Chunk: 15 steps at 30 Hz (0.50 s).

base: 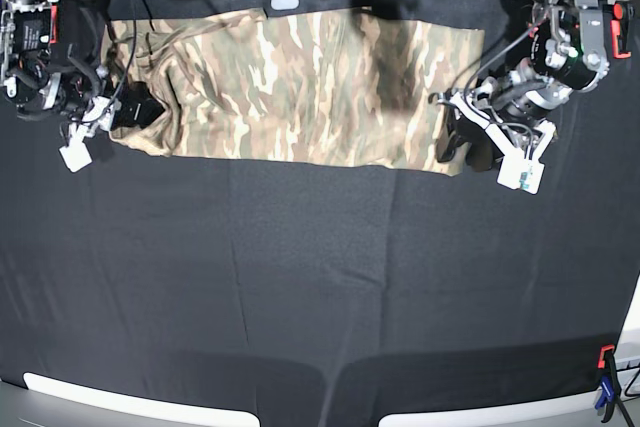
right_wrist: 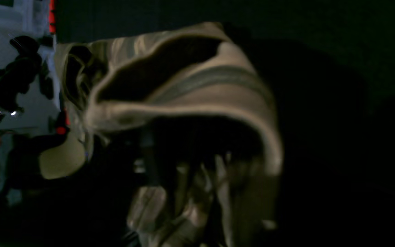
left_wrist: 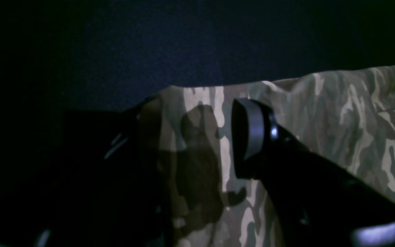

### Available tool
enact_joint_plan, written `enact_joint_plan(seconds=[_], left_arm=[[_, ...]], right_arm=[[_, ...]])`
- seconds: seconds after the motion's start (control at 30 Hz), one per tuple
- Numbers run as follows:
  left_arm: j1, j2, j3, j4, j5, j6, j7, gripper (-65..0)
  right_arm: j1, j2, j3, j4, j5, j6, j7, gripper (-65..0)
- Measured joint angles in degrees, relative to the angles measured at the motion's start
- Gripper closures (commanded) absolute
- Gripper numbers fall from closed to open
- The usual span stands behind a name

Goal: Layout the t-shirt on the table in an organized manner, then fold the t-shirt properly

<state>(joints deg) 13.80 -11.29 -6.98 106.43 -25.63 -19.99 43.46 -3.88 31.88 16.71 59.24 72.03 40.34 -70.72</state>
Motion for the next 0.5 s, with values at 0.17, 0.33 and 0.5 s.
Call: enact_joint_plan(seconds=[0.17,0.33,0.5], left_arm=[[0.0,0.0,0.0,0.0,0.0,0.0,0.0,-30.5],[0.0,0.0,0.0,0.0,0.0,0.0,0.0,-30.5],[0.0,0.0,0.0,0.0,0.0,0.0,0.0,-30.5]], right_arm=[[-0.2,-0.4,4.7,-0.1,-1.4,-0.2,-2.0,-11.0],[-0.7,0.2,13.2,-0.4,-2.8,-0.7,-4.3,-11.6],[-0.6,2.7,16.0,-0.4,-2.9,-0.7,-7.5,-26.3]])
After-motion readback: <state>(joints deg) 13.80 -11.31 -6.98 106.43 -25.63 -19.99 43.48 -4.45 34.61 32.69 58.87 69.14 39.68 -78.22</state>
